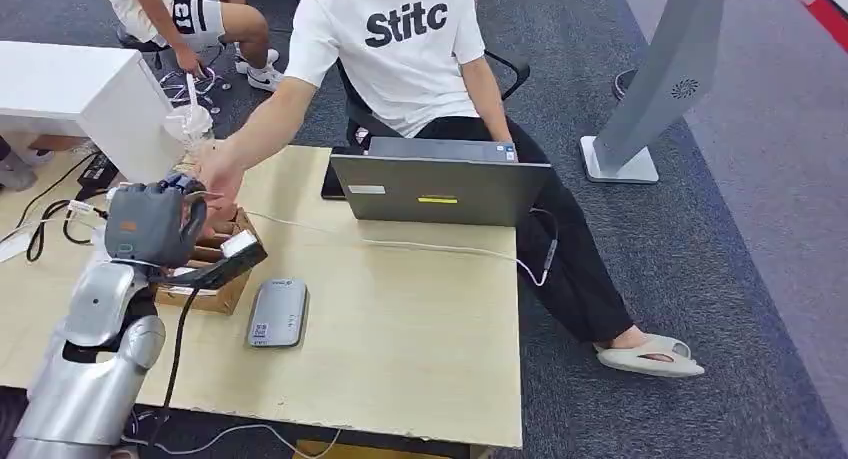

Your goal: Pass the card to the sensor for recognition and then transmit it.

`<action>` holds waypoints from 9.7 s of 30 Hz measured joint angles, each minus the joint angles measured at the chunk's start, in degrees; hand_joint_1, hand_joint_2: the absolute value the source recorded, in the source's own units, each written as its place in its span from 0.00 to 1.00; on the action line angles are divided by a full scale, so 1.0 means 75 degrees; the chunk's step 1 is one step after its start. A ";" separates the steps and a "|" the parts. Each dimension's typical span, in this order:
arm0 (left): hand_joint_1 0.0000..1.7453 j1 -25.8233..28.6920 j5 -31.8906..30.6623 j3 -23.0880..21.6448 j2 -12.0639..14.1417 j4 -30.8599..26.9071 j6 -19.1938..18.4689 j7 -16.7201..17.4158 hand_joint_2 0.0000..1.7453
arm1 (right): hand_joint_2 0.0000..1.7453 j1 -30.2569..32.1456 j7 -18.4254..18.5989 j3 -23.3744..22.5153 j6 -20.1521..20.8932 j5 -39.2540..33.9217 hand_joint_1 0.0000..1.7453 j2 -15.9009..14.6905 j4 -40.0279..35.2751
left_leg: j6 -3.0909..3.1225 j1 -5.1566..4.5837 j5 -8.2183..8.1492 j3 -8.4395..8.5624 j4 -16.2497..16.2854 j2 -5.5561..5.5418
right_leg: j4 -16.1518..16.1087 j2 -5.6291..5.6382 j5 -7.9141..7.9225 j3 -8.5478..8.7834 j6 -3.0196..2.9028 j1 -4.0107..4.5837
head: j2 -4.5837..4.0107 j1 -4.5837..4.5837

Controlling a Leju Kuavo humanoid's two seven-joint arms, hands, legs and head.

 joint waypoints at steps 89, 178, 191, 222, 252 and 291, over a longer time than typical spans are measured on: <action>0.00 0.4677 -0.1096 0.1938 0.1524 -0.3110 0.0353 0.0274 1.00 | 1.00 0.0019 -0.0023 -0.0903 0.0015 0.0478 0.00 0.0195 0.0000 | -0.0012 0.0004 -0.0021 -0.0012 -0.0008 0.0012 | 0.0002 0.0015 -0.0021 -0.0020 -0.0012 0.0002 | 0.0000 -0.0003; 0.00 0.2229 0.1938 0.0845 0.1868 -0.0638 -0.1889 -0.0256 1.00 | 1.00 -0.0040 -0.0227 -0.1448 0.0402 0.1623 0.00 0.0195 0.0000 | -0.0010 0.0005 -0.0017 -0.0011 -0.0004 0.0017 | 0.0002 0.0021 -0.0015 -0.0023 -0.0010 0.0004 | 0.0000 -0.0006; 0.00 0.2142 0.1737 0.0740 0.1483 -0.0146 -0.1845 -0.0259 1.00 | 1.00 -0.0067 -0.0227 -0.1454 0.0423 0.1751 0.00 0.0195 0.0000 | -0.0010 0.0005 -0.0017 -0.0012 -0.0004 0.0018 | 0.0003 0.0022 -0.0015 -0.0023 -0.0010 0.0004 | 0.0000 -0.0006; 0.00 0.1535 0.1133 0.0699 0.1063 0.0994 -0.1603 -0.0245 1.00 | 1.00 -0.0077 -0.0248 -0.1460 0.0525 0.2008 0.00 0.0195 0.0000 | -0.0010 0.0005 -0.0017 -0.0011 -0.0003 0.0017 | 0.0003 0.0022 -0.0013 -0.0021 -0.0009 0.0004 | 0.0000 -0.0006; 0.08 0.1107 0.1335 0.0437 0.0725 0.1545 -0.1903 -0.0502 1.00 | 1.00 -0.0075 -0.0239 -0.1507 0.0548 0.2151 0.00 0.0195 0.0000 | -0.0010 0.0005 -0.0017 -0.0012 -0.0003 0.0018 | 0.0003 0.0023 -0.0013 -0.0023 -0.0009 0.0004 | 0.0000 -0.0006; 0.84 0.0740 0.1673 -0.0020 0.1101 0.1542 -0.2402 -0.0662 1.00 | 1.00 -0.0079 -0.0321 -0.1652 0.0565 0.2256 0.00 0.0195 0.0000 | -0.0009 0.0005 -0.0017 -0.0010 -0.0003 0.0023 | 0.0004 0.0030 -0.0012 -0.0022 -0.0009 0.0004 | 0.0000 -0.0003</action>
